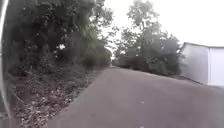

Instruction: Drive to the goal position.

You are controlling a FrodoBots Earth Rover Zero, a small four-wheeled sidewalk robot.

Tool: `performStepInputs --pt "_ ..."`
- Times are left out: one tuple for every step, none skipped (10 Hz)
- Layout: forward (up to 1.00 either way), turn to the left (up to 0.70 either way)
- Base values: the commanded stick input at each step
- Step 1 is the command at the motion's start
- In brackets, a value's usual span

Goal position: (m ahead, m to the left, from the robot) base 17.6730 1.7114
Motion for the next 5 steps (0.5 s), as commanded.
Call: performStepInputs --pt "0.7 0.01" --pt "0.7 0.01" --pt "0.7 0.01" --pt "0.7 0.01" --pt "0.7 0.01"
